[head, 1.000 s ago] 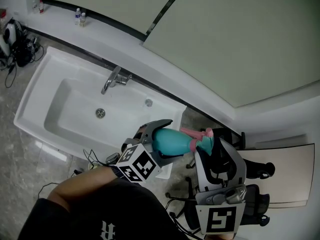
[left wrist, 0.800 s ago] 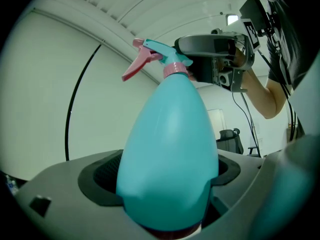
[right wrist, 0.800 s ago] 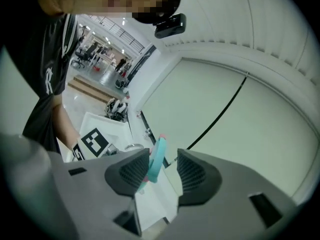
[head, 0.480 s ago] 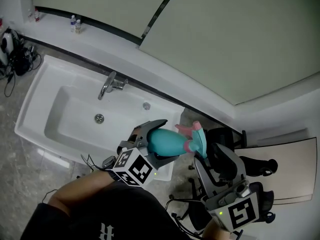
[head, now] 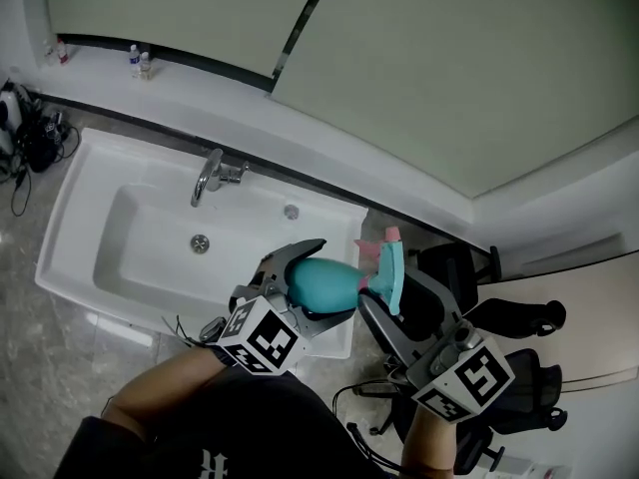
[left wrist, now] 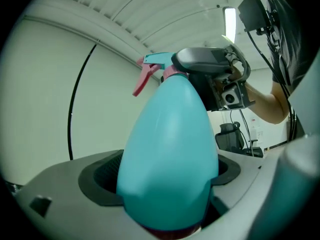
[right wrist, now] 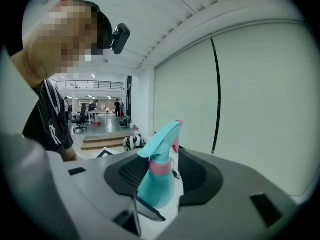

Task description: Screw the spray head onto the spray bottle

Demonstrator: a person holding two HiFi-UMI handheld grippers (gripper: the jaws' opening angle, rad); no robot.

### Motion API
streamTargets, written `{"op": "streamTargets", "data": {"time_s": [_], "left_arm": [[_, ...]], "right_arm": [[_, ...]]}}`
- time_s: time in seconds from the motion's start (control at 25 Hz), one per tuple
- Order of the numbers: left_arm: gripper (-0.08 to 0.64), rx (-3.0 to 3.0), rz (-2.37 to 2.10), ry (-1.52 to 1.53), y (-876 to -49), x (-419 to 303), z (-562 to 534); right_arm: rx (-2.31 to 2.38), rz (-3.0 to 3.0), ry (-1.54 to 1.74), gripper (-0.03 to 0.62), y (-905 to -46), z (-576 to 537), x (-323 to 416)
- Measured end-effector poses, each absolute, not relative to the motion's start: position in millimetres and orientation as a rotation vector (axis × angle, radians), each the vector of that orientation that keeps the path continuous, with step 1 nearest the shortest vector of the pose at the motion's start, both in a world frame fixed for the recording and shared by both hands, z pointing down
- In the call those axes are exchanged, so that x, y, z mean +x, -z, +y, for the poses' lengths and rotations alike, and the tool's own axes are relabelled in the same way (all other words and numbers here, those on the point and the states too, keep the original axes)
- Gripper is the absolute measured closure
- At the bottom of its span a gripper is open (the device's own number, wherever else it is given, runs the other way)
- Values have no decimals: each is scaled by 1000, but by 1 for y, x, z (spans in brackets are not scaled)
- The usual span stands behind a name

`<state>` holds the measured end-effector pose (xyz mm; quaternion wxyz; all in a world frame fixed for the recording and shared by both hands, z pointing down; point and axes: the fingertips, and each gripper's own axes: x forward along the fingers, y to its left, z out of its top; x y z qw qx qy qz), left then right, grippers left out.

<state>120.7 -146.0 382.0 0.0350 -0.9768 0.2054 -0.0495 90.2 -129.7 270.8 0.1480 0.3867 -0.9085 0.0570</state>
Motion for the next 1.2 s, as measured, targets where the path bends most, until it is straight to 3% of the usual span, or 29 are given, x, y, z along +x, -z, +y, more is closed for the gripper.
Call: {"op": "streamTargets", "data": {"time_s": [0.76, 1.2], "left_arm": [[94, -3156, 408, 122, -374, 127, -127], [94, -2953, 872, 341, -396, 112, -168]], "right_arm": [[878, -2809, 3, 459, -260, -117, 87], [1436, -2600, -183, 459, -282, -154, 101]]}}
